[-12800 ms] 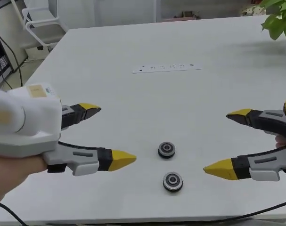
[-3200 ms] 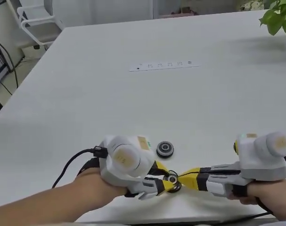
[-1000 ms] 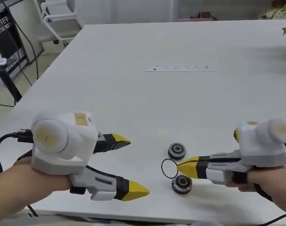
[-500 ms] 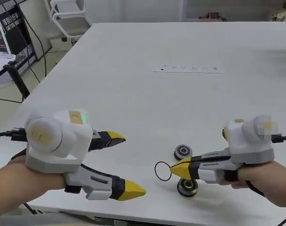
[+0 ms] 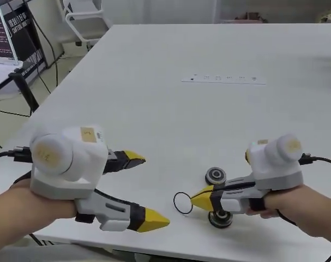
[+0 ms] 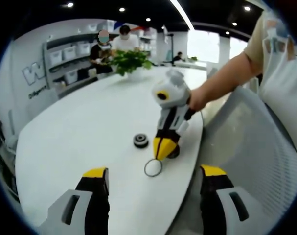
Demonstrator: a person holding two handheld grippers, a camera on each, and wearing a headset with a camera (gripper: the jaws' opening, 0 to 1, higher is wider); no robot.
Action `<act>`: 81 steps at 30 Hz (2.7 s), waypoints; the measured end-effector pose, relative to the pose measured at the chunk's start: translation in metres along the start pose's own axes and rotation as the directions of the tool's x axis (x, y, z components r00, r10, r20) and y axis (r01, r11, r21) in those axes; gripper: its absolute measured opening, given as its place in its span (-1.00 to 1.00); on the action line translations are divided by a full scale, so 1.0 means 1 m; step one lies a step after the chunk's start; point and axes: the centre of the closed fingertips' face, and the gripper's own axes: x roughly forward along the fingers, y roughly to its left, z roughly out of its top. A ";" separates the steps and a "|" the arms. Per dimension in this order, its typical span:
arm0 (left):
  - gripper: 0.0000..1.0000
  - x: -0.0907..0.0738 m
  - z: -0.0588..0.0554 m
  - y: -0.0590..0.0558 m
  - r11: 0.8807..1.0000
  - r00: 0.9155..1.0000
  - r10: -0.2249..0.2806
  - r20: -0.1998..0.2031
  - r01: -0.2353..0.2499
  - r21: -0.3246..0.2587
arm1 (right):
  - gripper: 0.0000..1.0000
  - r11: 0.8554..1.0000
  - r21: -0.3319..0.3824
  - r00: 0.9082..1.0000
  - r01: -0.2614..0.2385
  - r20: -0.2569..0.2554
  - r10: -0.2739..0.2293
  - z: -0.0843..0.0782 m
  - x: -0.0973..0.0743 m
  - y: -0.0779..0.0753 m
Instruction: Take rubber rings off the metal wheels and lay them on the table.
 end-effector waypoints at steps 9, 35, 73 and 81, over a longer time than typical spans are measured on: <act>0.53 0.001 -0.002 0.002 1.000 1.000 0.001 -0.007 -0.001 -0.004 | -1.00 0.999 -0.003 0.999 0.032 -0.013 -0.032 -0.005 -0.002 -0.008; 0.53 0.002 -0.001 0.004 1.000 1.000 -0.001 -0.015 0.001 0.006 | -0.42 0.993 -0.074 0.995 0.093 -0.016 -0.094 -0.003 -0.007 -0.014; 0.47 0.031 0.021 0.003 0.998 0.998 -0.054 -0.018 0.055 0.035 | -0.11 0.984 -0.082 0.985 0.157 0.089 -0.149 -0.004 -0.068 -0.002; 0.44 0.045 0.021 -0.002 0.995 0.995 -0.085 -0.042 0.087 0.054 | -0.09 0.981 -0.079 0.981 0.175 0.093 -0.168 -0.013 -0.079 -0.005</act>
